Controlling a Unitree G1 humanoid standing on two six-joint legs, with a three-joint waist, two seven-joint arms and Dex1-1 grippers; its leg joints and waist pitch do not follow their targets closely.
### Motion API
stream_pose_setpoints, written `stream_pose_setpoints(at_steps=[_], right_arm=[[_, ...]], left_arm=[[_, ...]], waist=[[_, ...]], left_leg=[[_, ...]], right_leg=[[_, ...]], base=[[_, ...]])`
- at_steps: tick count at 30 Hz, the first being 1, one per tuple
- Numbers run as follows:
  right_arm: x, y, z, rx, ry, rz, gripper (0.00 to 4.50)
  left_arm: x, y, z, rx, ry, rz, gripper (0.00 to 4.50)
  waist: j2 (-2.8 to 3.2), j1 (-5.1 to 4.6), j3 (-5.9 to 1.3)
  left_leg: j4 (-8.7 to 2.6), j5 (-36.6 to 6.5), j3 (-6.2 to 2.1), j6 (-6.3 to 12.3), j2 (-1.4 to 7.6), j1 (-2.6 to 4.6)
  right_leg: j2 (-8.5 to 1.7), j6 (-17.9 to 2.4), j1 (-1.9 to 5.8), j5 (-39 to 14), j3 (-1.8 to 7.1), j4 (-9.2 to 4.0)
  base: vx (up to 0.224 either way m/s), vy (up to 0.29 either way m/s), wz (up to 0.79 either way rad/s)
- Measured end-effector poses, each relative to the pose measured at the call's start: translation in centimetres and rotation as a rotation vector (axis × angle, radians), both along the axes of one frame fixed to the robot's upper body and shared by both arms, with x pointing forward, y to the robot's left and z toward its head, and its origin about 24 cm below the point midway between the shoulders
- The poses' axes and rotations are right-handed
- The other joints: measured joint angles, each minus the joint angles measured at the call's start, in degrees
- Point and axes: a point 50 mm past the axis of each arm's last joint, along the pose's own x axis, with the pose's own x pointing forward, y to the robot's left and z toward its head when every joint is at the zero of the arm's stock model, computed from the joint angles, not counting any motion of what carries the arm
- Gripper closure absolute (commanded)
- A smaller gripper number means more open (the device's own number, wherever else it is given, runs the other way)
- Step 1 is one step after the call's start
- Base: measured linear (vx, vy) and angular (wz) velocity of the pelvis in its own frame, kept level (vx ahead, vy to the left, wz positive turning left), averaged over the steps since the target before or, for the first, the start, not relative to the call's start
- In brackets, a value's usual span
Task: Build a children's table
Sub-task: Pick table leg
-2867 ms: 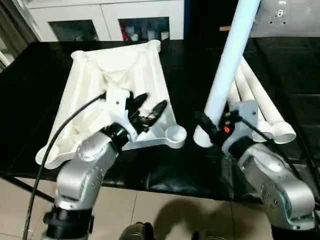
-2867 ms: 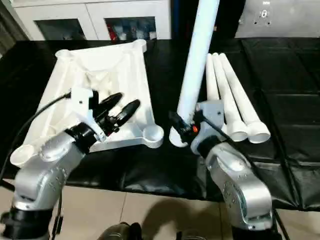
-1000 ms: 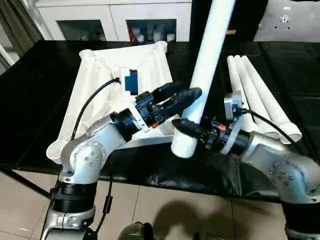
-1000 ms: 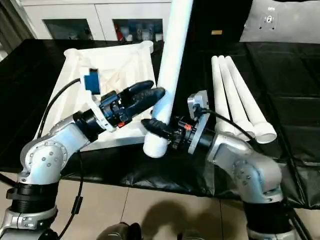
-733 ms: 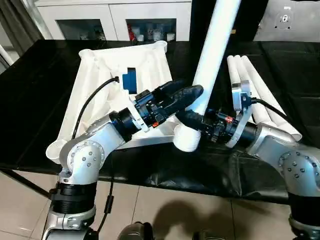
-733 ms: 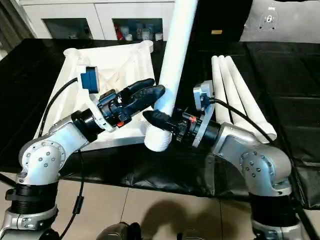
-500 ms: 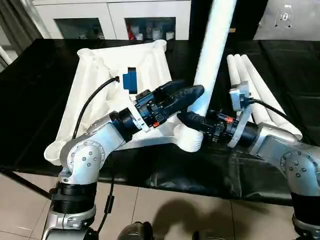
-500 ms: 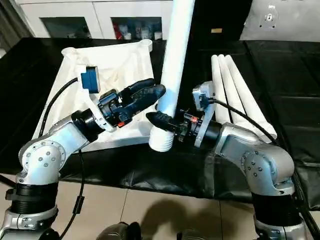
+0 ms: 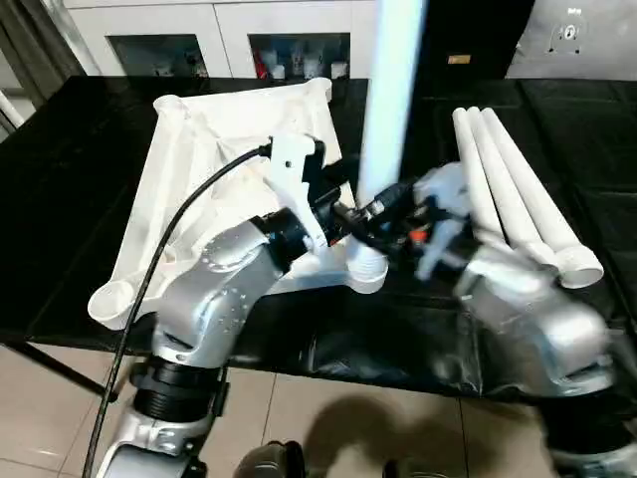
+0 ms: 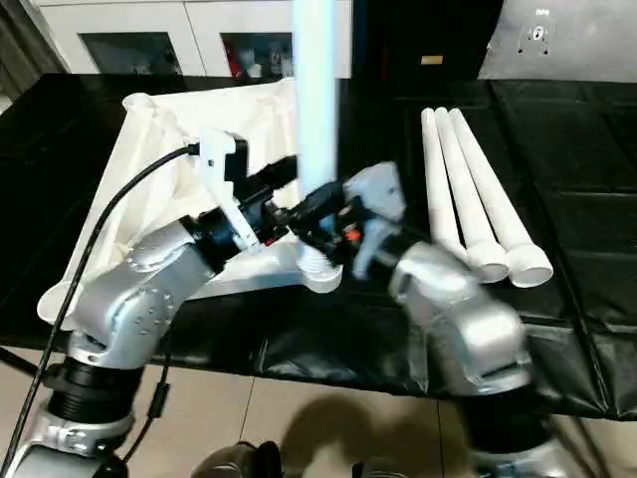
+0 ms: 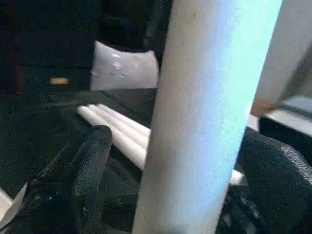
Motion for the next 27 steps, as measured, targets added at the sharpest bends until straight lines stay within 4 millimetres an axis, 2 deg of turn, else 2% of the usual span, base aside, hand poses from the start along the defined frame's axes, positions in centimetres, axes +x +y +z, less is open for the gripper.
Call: stream_pose_setpoints(at_steps=[7,16,27], right_arm=[[0.5,-0.2,-0.9,0.001,-0.022,-0.076,2.59],[0.6,0.0,-0.9,-0.007,-0.056,-0.080,2.59],[0.4,0.0,-1.6,-0.015,-0.038,-0.044,2.59]], left_arm=[[0.2,0.2,-0.4,0.018,-0.043,0.088,0.36],[-0.4,-0.5,-1.6,0.121,-0.065,0.047,0.36],[-0.5,-0.1,-2.0,0.142,-0.079,0.023,0.36]], waist=[[0.00,-0.04,-0.01],[0.02,-0.02,-0.02],[0.09,0.02,-0.07]], left_leg=[[0.10,-0.02,0.02,0.04,0.00,-0.01],[0.14,0.02,0.04,0.12,0.00,-0.02],[0.25,0.08,0.05,0.20,0.00,-0.01]], right_leg=[[-0.03,-0.01,0.03,0.07,0.00,0.00],[-0.06,-0.02,0.03,0.10,0.00,0.04],[-0.10,-0.02,0.07,0.20,-0.01,0.10]], base=[[0.000,0.000,0.00],[0.000,0.000,0.00],[0.000,0.000,0.00]])
